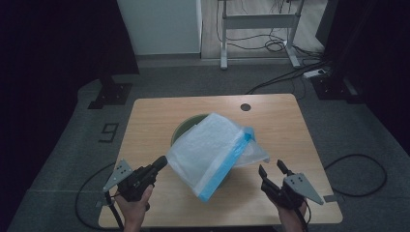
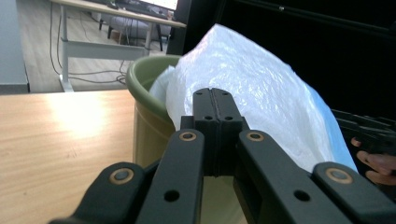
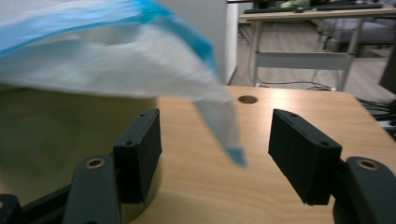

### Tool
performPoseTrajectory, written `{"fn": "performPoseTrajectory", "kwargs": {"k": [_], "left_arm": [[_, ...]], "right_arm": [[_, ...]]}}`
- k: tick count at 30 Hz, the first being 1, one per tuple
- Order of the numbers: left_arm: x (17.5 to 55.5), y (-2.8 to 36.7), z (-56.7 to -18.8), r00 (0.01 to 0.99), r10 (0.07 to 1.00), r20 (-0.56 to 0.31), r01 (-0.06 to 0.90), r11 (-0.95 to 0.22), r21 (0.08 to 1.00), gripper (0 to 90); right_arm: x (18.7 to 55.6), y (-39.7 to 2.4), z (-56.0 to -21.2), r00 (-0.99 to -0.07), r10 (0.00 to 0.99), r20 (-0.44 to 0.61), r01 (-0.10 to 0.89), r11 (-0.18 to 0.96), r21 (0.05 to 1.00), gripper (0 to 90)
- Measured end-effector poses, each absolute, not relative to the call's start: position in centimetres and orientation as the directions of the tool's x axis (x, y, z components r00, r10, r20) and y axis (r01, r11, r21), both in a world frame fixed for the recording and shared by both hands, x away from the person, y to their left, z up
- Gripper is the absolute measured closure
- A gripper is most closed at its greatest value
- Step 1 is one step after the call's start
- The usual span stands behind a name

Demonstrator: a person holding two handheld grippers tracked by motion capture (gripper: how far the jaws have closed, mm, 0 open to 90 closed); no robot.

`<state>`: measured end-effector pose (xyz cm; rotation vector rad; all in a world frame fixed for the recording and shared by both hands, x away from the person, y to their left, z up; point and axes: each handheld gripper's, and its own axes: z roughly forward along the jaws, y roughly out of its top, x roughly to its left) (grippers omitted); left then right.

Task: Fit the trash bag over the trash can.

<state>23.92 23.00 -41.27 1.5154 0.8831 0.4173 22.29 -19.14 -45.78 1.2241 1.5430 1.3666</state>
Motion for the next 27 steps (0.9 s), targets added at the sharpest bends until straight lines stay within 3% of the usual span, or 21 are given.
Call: {"fn": "performPoseTrajectory", "kwargs": {"k": [9, 12, 22, 24, 26, 27], "left_arm": [[23.2, 23.1, -42.9, 0.636, 0.731, -0.247, 0.314, 0.047, 0.948, 89.9], [23.1, 23.1, -43.3, 0.638, 0.73, -0.244, 0.323, 0.033, 0.946, 90.0], [22.7, 23.0, -44.6, 0.643, 0.724, -0.25, 0.349, 0.015, 0.937, 89.9], [22.6, 23.1, -44.2, 0.647, 0.721, -0.25, 0.333, 0.028, 0.942, 87.8], [22.4, 23.3, -43.6, 0.645, 0.721, -0.251, 0.315, 0.048, 0.948, 81.9], [22.4, 23.3, -43.6, 0.645, 0.721, -0.251, 0.315, 0.048, 0.948, 77.7]], "right_arm": [[20.7, -17.3, -44.2, -0.377, 0.919, 0.117, 0.157, -0.061, 0.986, 33.9], [21.3, -15.7, -43.0, -0.43, 0.893, 0.134, 0.151, -0.075, 0.986, 33.9], [23.0, -12.5, -42.3, -0.486, 0.862, 0.143, 0.16, -0.073, 0.984, 32.9], [23.3, -12.0, -42.5, -0.48, 0.864, 0.156, 0.181, -0.076, 0.98, 35.0], [23.4, -12.0, -42.7, -0.478, 0.863, 0.162, 0.187, -0.08, 0.979, 43.3], [23.4, -12.0, -42.7, -0.478, 0.863, 0.162, 0.187, -0.08, 0.979, 43.3]]}}
